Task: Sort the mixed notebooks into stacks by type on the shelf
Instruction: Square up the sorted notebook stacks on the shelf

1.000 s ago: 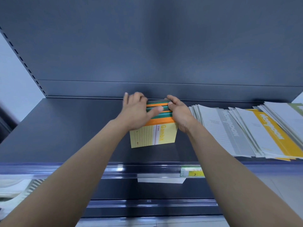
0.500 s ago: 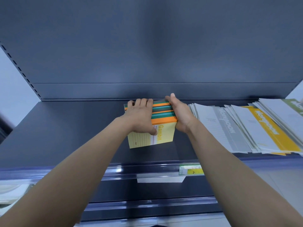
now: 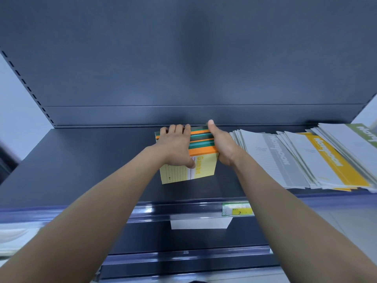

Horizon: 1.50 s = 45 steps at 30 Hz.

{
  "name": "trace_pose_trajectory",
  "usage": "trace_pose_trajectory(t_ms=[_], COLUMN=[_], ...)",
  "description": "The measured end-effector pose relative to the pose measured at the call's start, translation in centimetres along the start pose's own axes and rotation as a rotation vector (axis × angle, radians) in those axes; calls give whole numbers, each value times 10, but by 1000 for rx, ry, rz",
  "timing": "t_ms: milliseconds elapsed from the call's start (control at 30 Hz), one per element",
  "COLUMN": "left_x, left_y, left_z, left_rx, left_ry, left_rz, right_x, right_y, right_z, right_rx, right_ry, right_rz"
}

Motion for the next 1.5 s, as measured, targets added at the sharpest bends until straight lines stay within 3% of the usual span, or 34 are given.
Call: trace_pose_trajectory(t_ms=[167, 300, 400, 467, 567, 633, 700, 900, 1033, 1500], left_x=[-2, -6, -6, 3, 14, 16, 19, 42, 52, 66], left_y=[4, 7, 11, 10, 13, 14, 14, 15, 13, -6], left_z=[1, 12, 30, 41, 41, 35, 31, 27, 25, 29], left_rx=[-3, -46, -143, -179, -131, -71, -27, 73, 159, 174], left_ry=[57, 231, 564, 953, 1424, 1539, 1580, 1501, 1461, 1356], left_rz=[-40, -94, -150, -158, -181, -212, -232, -197, -141, 36], right_x=[-7, -5, -4, -5, 4, 15, 19, 5, -1, 9], right_y=[4, 3, 2, -1, -4, -2, 0, -17, -23, -17], right_z=[-3, -16, -13, -9, -6, -3, 0, -16, -30, -31], right_rx=[-79, -99, -129, -139, -167, -158, -175, -222, -198, -116], right_ry=[-75, -79, -150, -197, -160, -127, -89, 58, 169, 138], right_rz=[9, 194, 259, 256, 327, 441, 497, 369, 376, 464])
Point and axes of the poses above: each hand's wrist, its own y-axis away from the middle knuckle, its own x-axis out of the palm, z = x × y, the point moved 6 cm from there along -y, towards the middle knuckle
